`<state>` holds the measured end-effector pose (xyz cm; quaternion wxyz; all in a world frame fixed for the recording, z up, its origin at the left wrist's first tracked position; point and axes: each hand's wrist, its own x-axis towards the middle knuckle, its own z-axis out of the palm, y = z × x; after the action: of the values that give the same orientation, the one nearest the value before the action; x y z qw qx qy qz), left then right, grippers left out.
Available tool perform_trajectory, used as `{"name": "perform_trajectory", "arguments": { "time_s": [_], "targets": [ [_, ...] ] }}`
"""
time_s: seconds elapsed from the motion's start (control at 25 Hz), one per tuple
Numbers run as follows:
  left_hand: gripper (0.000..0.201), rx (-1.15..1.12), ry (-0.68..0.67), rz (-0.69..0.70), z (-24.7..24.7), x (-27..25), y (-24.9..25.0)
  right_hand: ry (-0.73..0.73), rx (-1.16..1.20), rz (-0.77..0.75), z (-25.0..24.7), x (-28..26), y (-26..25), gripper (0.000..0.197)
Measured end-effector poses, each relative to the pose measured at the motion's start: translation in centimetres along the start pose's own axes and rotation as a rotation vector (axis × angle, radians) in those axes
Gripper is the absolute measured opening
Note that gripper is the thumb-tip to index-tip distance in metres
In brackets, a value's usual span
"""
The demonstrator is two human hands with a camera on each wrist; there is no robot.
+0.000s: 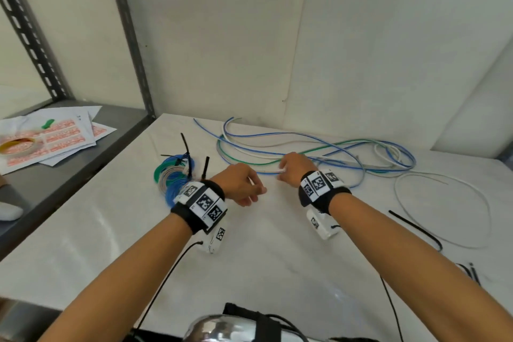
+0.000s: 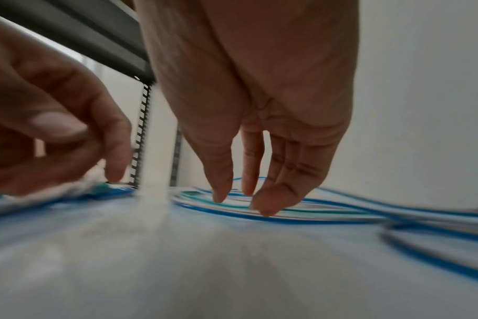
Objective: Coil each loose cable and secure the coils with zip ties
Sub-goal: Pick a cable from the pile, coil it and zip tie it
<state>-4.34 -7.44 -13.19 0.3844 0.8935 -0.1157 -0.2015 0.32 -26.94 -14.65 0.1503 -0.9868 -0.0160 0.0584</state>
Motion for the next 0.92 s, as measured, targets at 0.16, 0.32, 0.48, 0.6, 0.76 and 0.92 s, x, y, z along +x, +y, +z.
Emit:
{"name": "perform_trajectory", "arguments": {
  "time_s": [0.16,0.32,0.48,0.6,0.76,0.92],
  "targets": [
    [0.028,0.049,-0.047,0.054,2.7,4.4,3.7,0.182,-0.089,0.358,-2.5,-0.7,10.2,0.053],
    [0.031,0.062,-0.088,0.051,5.1,6.9,6.0,0.216,-0.011,0.542,-3.3,-2.2,15.9,0.027],
    [0.039,0.037,-0.031,0.123,6.2,7.8,7.1,0.185,0.123,0.500,-4.9,-1.5,16.5,0.022],
    [0.063,0.133,0.161,0.397,6.0,7.9,8.8,0.136,0.650,0.298,-7.2,-1.6,12.1,0.010],
    [0.027,0.128,0.247,0.545,5.5,7.4,11.3,0.140,1.232,0.178,-10.2,-3.1,7.6,0.008],
    [0.038,0.019,0.442,0.635,3.3,6.1,11.3,0.177,1.747,0.263,-12.5,-3.4,8.4,0.016]
  ]
}}
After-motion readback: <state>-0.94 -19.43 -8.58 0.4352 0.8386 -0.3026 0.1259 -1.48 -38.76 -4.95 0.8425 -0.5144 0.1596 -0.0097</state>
